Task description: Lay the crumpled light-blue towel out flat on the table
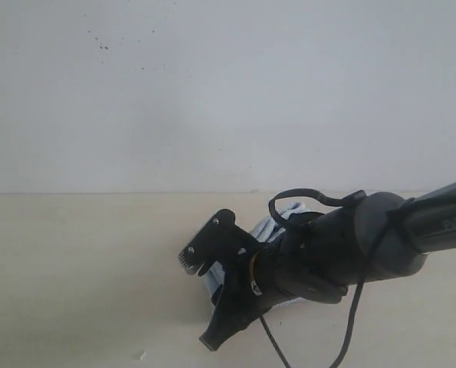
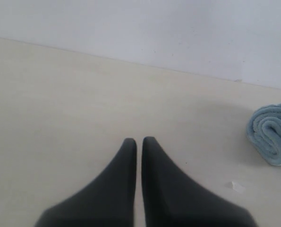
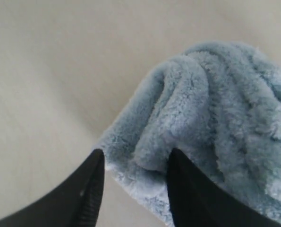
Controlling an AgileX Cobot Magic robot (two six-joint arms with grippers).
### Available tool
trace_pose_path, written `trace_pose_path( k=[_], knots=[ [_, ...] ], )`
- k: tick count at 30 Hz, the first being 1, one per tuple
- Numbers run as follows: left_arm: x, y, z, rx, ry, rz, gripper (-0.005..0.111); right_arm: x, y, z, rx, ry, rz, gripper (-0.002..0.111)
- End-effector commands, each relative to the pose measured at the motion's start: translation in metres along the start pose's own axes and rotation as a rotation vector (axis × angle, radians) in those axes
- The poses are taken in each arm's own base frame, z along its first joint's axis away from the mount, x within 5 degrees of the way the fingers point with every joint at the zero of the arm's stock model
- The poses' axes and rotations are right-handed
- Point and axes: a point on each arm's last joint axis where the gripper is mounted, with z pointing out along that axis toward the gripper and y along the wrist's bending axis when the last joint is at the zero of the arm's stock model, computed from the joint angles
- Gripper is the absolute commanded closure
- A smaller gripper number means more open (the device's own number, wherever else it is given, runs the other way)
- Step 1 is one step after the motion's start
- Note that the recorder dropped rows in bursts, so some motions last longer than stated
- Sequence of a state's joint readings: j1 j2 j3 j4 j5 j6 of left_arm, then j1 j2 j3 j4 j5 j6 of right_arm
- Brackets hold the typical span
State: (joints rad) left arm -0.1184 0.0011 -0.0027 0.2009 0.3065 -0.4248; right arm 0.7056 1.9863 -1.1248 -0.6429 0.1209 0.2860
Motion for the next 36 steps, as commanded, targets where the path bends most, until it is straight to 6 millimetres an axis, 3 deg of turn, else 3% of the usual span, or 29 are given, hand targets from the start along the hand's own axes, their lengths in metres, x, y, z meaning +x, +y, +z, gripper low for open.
trace_pose_path(
  k=[1,3,5,9,16,20,31,36],
  knots=[
    [0.001,0.0,0.0,-0.004,0.003,-0.001,0.103,0.009,-0.003,0.009,0.005,0.051,0.015,0.066],
    [0.001,0.0,0.0,-0.004,0.003,-0.001,0.103,0.012,-0.002,0.011,0.007,0.071,0.015,0.067],
    [0.001,0.0,0.0,-0.004,0.003,-0.001,0.103,0.013,-0.002,0.011,0.01,0.08,0.015,0.075],
    [0.001,0.0,0.0,-0.004,0.003,-0.001,0.103,0.013,-0.002,0.011,0.01,0.082,0.021,0.108],
    [0.001,0.0,0.0,-0.004,0.003,-0.001,0.103,0.015,-0.003,0.01,0.021,0.102,0.094,0.108],
    [0.001,0.0,0.0,-0.004,0.003,-0.001,0.103,0.012,-0.008,0.0,0.047,0.12,0.098,0.108],
    [0.001,0.0,0.0,-0.004,0.003,-0.001,0.103,-0.031,-0.036,-0.078,0.132,-0.107,0.109,0.108],
    [0.001,0.0,0.0,-0.004,0.003,-0.001,0.103,-0.04,-0.053,-0.112,0.186,-0.186,0.139,0.108]
  ],
)
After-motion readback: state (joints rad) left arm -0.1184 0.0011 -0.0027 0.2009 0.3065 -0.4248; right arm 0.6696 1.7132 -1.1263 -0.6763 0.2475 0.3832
